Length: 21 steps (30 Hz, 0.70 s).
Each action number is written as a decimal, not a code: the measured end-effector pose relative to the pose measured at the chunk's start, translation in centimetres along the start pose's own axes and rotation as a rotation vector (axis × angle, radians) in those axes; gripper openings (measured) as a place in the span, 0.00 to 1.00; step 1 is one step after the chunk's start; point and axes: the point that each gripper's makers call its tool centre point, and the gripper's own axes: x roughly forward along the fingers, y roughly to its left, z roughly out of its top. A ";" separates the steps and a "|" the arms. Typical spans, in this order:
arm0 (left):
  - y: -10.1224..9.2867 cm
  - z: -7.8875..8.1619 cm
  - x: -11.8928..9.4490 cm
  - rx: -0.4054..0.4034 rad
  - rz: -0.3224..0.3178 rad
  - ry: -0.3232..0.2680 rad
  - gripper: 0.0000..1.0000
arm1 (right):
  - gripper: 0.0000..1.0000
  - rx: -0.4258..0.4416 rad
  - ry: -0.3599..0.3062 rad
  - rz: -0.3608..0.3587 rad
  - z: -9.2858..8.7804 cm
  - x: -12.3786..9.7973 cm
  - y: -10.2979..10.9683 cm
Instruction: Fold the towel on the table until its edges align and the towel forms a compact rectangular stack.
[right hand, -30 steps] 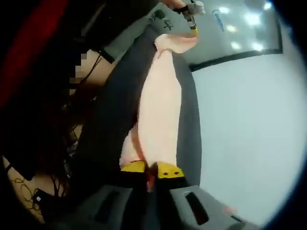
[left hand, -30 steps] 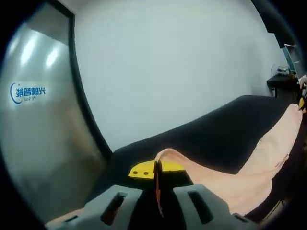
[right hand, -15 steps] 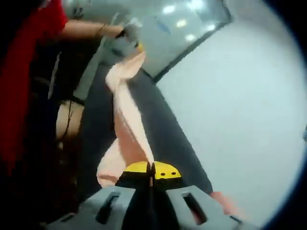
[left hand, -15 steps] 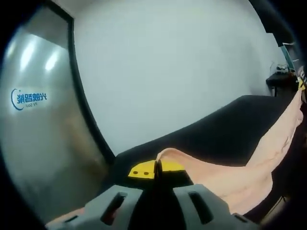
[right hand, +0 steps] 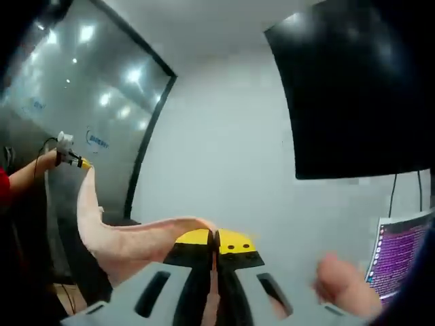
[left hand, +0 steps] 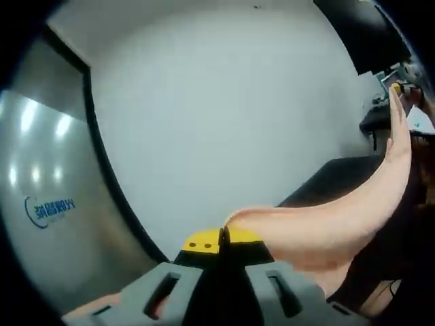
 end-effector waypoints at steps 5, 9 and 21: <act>1.9 4.0 -2.1 0.019 0.067 -0.054 0.00 | 0.00 -0.058 -0.065 -0.112 4.1 -0.5 -2.4; 3.8 3.2 -1.5 -0.017 0.107 0.008 0.00 | 0.00 -0.043 -0.023 -0.225 2.6 1.1 -4.1; -2.1 -16.7 14.1 -0.074 -0.036 0.335 0.00 | 0.00 -0.128 0.522 -0.180 -24.2 13.2 -4.7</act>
